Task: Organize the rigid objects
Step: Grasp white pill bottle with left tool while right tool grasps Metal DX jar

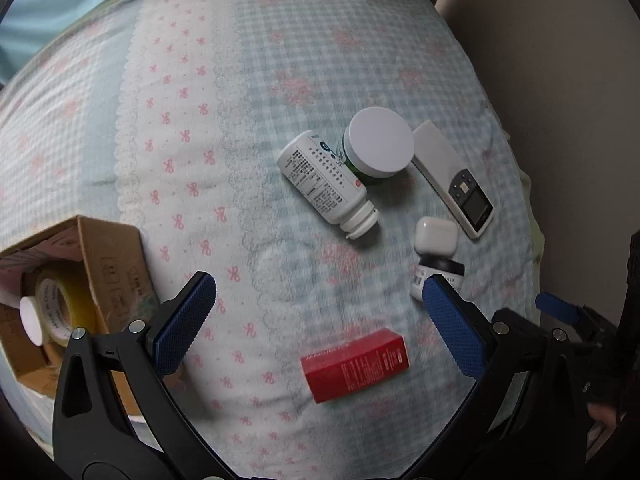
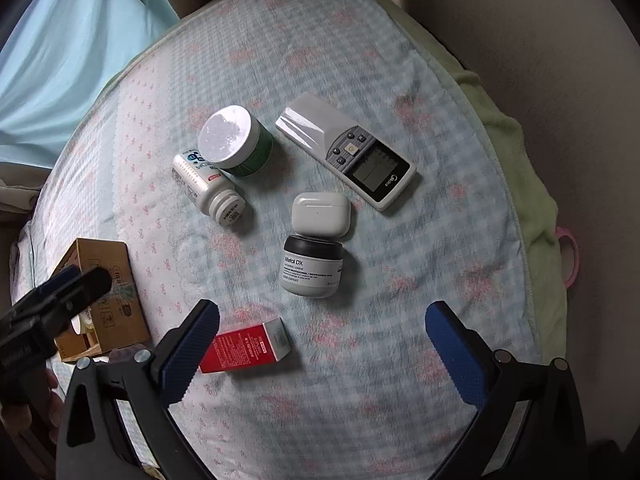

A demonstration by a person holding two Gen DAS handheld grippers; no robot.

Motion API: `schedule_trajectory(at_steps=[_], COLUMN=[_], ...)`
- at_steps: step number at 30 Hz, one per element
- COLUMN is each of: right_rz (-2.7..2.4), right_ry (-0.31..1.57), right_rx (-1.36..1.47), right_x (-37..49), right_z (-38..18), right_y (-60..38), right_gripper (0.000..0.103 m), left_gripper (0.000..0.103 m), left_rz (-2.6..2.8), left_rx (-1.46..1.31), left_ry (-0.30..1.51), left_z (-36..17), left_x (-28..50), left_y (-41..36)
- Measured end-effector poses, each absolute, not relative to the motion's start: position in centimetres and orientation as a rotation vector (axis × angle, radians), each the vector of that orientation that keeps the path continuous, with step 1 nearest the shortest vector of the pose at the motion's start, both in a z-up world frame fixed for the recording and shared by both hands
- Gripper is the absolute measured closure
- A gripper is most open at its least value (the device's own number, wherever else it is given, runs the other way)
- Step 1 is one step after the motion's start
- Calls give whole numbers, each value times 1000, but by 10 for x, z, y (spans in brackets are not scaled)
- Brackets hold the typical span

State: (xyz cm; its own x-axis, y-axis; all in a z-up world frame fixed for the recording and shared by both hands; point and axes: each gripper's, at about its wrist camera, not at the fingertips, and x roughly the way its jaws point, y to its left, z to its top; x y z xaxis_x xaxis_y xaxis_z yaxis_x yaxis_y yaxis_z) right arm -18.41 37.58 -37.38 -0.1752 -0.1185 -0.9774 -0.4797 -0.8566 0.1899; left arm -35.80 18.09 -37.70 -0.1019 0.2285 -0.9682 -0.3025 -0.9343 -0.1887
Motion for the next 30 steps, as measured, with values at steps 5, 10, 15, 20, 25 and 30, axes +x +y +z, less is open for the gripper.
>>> schedule_trajectory(at_steps=[5,10,15,20,25,30], right_rz=[2077,2039,1996,1974,1960,1929], right_ry=[757,801,793,822,821,832], right_rx=[-1845,-1840,-1851,-1844,-1833,-1849], right_x=[-192,-199,-203,-205,-207,-208], right_z=[-405,-428,-445,-453,-456,-460], right_y=[378,375,369,371,375,374], right_gripper=[0,0,1,1,1,16], left_gripper=[0,0,0,0,6,25], left_rz=[2073,2084,2111,2110,2116,2098], left_rx=[-1919,-2018,-2082,-2146,-2180,-2230], left_ry=[30,-50,-130,-234,-286,-306], left_z=[-421,-454,-474,-490,-496,-501], left_x=[-392,-413,-421,-426,-431,-439], left_y=[204,213,212,205,208,219])
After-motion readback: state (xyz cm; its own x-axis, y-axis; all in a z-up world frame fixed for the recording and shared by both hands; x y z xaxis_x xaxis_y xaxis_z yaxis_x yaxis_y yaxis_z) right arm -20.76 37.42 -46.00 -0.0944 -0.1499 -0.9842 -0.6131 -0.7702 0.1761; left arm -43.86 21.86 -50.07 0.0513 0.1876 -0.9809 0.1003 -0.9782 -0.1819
